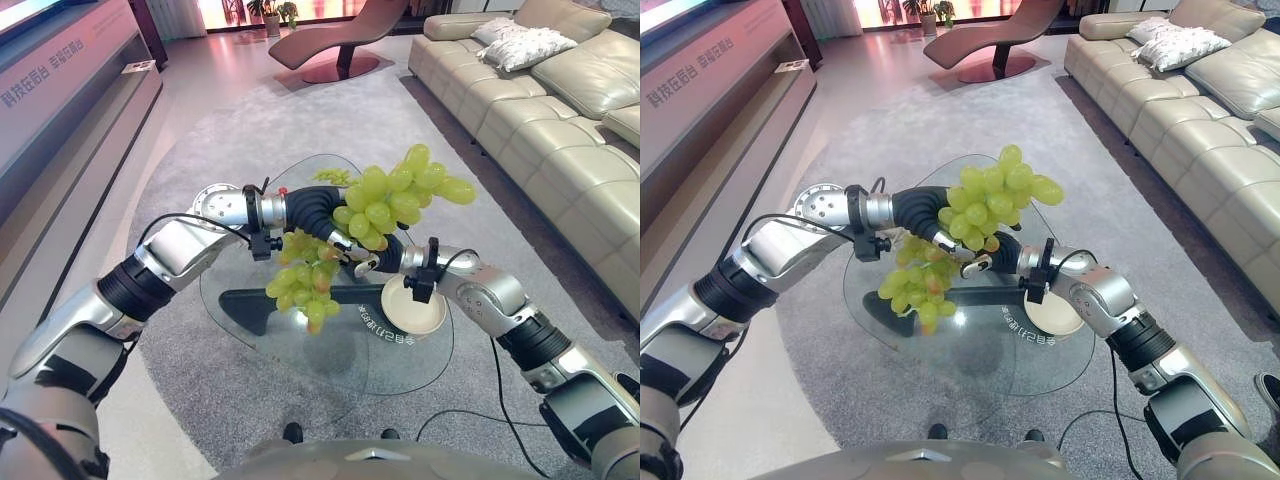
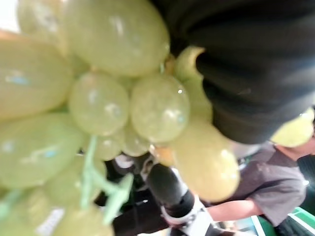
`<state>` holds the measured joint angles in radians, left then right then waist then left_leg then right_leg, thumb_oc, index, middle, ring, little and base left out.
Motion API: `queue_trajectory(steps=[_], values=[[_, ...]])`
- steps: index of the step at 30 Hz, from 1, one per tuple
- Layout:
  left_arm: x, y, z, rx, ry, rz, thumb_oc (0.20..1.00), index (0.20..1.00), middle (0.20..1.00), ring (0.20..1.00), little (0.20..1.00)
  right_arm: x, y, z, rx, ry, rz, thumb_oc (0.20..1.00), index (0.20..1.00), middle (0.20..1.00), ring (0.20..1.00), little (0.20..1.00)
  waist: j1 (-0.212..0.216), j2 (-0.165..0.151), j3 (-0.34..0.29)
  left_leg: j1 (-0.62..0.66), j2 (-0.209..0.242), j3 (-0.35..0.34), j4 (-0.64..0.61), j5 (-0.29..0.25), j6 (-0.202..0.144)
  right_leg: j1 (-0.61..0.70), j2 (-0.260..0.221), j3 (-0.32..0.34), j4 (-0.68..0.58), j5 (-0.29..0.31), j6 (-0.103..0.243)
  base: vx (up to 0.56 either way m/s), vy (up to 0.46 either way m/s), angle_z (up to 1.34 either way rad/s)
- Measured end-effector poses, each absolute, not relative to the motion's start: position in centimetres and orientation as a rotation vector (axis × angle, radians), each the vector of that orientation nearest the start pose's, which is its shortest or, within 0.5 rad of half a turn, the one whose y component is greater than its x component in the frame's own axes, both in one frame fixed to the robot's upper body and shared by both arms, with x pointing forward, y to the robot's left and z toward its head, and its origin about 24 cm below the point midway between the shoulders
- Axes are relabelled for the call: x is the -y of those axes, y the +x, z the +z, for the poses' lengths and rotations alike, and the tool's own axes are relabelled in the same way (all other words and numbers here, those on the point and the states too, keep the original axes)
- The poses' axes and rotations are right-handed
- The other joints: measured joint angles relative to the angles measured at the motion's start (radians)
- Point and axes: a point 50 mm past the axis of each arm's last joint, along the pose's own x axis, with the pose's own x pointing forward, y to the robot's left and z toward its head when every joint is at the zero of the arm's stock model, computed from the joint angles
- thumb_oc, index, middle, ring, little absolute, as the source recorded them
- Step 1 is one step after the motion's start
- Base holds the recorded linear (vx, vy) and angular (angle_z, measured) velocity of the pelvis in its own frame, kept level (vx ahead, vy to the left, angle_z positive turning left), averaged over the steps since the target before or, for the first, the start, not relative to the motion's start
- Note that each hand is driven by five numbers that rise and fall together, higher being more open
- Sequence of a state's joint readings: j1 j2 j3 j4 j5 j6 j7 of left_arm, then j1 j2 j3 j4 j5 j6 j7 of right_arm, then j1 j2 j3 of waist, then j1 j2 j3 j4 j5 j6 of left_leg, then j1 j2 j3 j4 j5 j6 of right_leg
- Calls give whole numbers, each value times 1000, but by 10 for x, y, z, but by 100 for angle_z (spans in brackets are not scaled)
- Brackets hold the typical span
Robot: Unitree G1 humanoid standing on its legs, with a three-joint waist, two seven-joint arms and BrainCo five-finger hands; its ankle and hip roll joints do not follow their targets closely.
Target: Pick up fruits into the plate
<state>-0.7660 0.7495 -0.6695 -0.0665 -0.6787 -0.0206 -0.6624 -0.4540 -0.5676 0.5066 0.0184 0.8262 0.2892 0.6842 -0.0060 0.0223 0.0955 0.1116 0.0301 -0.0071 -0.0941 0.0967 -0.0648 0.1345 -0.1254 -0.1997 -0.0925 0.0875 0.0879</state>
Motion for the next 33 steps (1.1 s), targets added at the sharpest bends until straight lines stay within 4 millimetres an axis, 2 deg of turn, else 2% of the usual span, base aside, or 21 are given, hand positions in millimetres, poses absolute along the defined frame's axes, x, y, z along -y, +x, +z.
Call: queue_trajectory(steps=[7, 15, 24, 25, 26, 33], values=[[-78, 285, 186, 276, 331, -1323, 200, 200, 200, 200, 200, 89, 272, 96, -181, 197, 1250, 1000, 1000, 1000, 1000, 1000, 2, 0, 0, 2, 0, 1, 0, 0, 0, 1, 0, 4, 0, 0, 0, 9, -3, 0], [-83, 287, 184, 290, 277, -1260, 200, 200, 200, 200, 200, 79, 259, 83, -186, 381, 1259, 1000, 1000, 1000, 1000, 1000, 1, 2, -2, 6, 1, 10, 0, -2, 1, 0, 1, 19, 0, 0, 0, -1, -3, -3], [-88, 289, 184, 299, 255, -1219, 200, 200, 200, 200, 200, 74, 255, 82, -181, 420, 1290, 1000, 1000, 1000, 1000, 1000, 2, 9, -8, 9, 1, 19, 0, -2, 2, -2, 0, 25, 0, 0, 0, -2, -2, -3], [-88, 289, 184, 298, 255, -1217, 200, 200, 200, 200, 200, 74, 255, 81, -182, 424, 1292, 878, 878, 878, 878, 878, 2, 12, -12, 9, 1, 19, 0, -2, 2, -2, 0, 25, 0, 0, 0, 0, 0, 0], [-88, 289, 184, 300, 252, -1214, 200, 200, 200, 200, 200, 74, 254, 81, -183, 436, 1297, 200, 200, 200, 200, 200, 3, 16, -15, 9, 1, 18, 0, -2, 2, -3, 1, 25, 0, 0, 0, 0, 0, 0], [-88, 292, 190, 329, 231, -1183, 200, 200, 200, 200, 200, 72, 248, 76, -206, 467, 1326, 200, 200, 200, 200, 200, 3, 26, -30, 9, 2, 19, 0, -4, 3, -3, 2, 25, 0, 0, 0, -4, 0, 0]])
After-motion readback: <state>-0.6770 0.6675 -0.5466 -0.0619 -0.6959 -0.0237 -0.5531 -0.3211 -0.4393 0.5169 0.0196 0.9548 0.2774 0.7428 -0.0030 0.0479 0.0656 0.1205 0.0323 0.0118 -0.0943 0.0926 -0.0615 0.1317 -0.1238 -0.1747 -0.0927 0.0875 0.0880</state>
